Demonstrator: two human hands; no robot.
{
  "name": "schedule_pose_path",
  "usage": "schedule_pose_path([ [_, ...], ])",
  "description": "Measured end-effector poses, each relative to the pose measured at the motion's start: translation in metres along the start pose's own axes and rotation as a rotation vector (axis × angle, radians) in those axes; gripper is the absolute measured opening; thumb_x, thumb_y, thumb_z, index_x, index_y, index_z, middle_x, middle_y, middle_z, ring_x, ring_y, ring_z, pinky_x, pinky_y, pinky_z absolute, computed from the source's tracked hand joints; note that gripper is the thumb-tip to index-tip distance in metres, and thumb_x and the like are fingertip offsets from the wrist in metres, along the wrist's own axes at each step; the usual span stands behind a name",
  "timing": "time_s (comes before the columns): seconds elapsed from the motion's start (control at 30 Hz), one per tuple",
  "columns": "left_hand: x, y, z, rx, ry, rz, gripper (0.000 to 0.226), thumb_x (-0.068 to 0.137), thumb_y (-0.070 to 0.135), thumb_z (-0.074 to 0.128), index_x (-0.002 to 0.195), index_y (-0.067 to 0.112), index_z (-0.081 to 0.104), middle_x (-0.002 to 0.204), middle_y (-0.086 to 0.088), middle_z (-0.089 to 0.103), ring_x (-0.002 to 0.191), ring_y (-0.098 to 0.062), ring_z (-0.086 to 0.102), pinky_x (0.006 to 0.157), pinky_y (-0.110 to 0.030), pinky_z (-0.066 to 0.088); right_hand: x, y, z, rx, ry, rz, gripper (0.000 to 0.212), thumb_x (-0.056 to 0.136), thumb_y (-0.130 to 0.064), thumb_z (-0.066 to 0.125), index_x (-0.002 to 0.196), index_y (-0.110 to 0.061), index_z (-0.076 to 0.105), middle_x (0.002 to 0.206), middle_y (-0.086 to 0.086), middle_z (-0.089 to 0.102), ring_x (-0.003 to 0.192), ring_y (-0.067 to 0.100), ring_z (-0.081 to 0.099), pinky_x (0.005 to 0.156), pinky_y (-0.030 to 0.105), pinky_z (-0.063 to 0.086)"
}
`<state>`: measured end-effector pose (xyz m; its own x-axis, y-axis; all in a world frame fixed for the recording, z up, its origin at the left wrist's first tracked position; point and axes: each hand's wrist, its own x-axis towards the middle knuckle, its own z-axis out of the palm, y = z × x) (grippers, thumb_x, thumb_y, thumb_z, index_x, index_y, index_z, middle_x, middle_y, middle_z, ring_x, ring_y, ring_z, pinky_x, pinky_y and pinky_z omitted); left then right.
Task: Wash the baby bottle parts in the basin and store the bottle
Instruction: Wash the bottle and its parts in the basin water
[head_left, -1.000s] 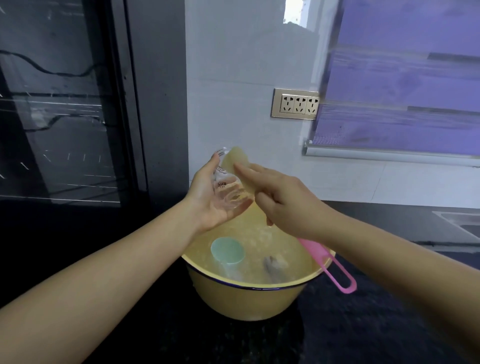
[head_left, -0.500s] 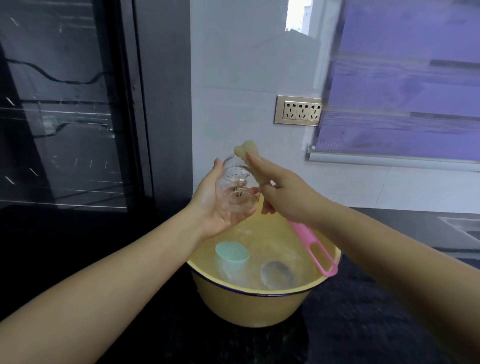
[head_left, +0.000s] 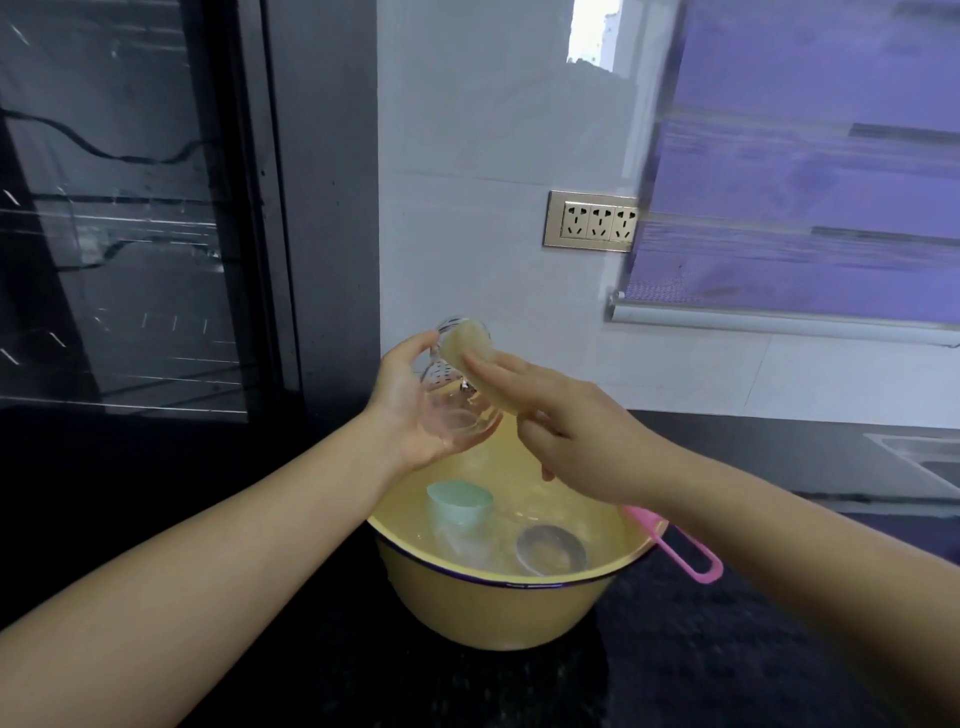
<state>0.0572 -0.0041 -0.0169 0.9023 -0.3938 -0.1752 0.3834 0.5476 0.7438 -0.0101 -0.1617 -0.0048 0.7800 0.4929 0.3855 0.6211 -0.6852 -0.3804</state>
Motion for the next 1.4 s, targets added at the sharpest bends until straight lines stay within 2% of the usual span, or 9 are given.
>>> schedule_pose_path([
  [0.13,0.001,-0.001,0.001,-0.007,-0.06,-0.003,0.061,0.077,0.064,0.062,0.091,0.005,0.068,0.084,-0.014,0.069,0.072,-0.029,0.067,0.072,-0.04,0.055,0.012,0.006,-0.002,-0.143,0.09,-0.021,0.079,0.082,0.008,0.037,0.145,-0.039,0.026,0.152,-0.023,0.022,0.137,-0.005,0.024,0.107,0.014,0.029],
  [0.33,0.002,0.0,0.001,0.151,-0.128,-0.026,0.056,0.073,0.062,0.064,0.085,0.007,0.065,0.08,-0.01,0.068,0.07,-0.022,0.067,0.077,-0.036,0.055,0.03,0.018,-0.004,-0.185,0.148,0.03,0.08,0.081,0.006,0.037,0.145,-0.041,0.027,0.151,-0.025,0.022,0.138,0.001,0.029,0.105,0.023,0.036],
  [0.43,0.0,-0.002,0.003,0.296,-0.187,0.004,0.035,0.077,0.045,0.065,0.083,0.011,0.063,0.077,-0.007,0.064,0.062,-0.019,0.066,0.068,-0.032,0.056,0.034,0.016,-0.009,-0.098,0.179,0.097,0.08,0.081,0.008,0.037,0.145,-0.038,0.028,0.142,-0.038,0.021,0.123,0.002,0.044,0.082,0.012,0.043],
  [0.53,0.002,-0.002,0.004,0.307,-0.158,0.062,0.035,0.067,0.034,0.07,0.092,0.01,0.061,0.082,-0.008,0.063,0.065,-0.02,0.065,0.069,-0.035,0.056,0.034,0.012,-0.01,0.096,0.171,0.165,0.078,0.084,0.009,0.034,0.145,-0.04,0.028,0.139,-0.033,0.031,0.096,-0.007,0.055,0.06,0.023,0.055],
  [0.67,0.006,-0.002,0.002,0.185,-0.115,0.178,0.022,0.07,0.029,0.072,0.085,0.016,0.061,0.082,-0.002,0.056,0.071,-0.018,0.057,0.066,-0.037,0.055,0.03,0.001,-0.004,0.311,0.221,0.353,0.061,0.093,-0.003,0.035,0.145,-0.035,0.032,0.106,-0.007,0.054,0.047,0.003,0.056,0.047,0.014,0.045],
  [0.93,0.006,0.001,0.003,0.1,0.051,0.317,0.009,0.085,0.027,0.06,0.081,0.02,0.06,0.05,0.011,0.058,0.044,-0.007,0.056,0.062,-0.032,0.049,0.013,-0.009,0.007,0.528,0.08,0.505,0.063,0.086,-0.003,0.036,0.14,-0.034,0.043,0.103,0.017,0.062,0.042,0.009,0.048,0.05,0.025,0.039],
  [1.07,0.006,0.0,0.004,0.134,0.033,0.308,0.015,0.082,0.034,0.063,0.072,0.023,0.061,0.066,0.007,0.06,0.056,-0.009,0.057,0.068,-0.031,0.047,0.011,-0.005,0.0,0.807,0.036,0.586,0.052,0.088,0.005,0.037,0.122,-0.027,0.06,0.075,0.005,0.048,0.037,0.008,0.041,0.041,0.018,0.033],
  [1.23,0.006,-0.003,0.005,0.264,0.021,0.37,0.03,0.07,0.04,0.065,0.094,0.022,0.068,0.103,-0.001,0.073,0.094,-0.014,0.063,0.092,-0.033,0.045,0.011,0.001,0.008,1.053,0.038,0.689,0.05,0.084,0.01,0.036,0.117,-0.02,0.059,0.051,-0.003,0.052,0.037,0.009,0.038,0.039,0.019,0.033],
  [1.4,0.002,-0.002,0.009,0.229,-0.07,0.329,0.025,0.091,0.034,0.048,0.098,0.018,0.066,0.094,0.002,0.073,0.094,-0.011,0.06,0.082,-0.03,0.048,0.01,-0.002,0.016,1.243,-0.065,0.636,0.051,0.083,0.01,0.035,0.127,-0.007,0.053,0.104,0.017,0.057,0.036,0.007,0.034,0.037,0.017,0.029],
])
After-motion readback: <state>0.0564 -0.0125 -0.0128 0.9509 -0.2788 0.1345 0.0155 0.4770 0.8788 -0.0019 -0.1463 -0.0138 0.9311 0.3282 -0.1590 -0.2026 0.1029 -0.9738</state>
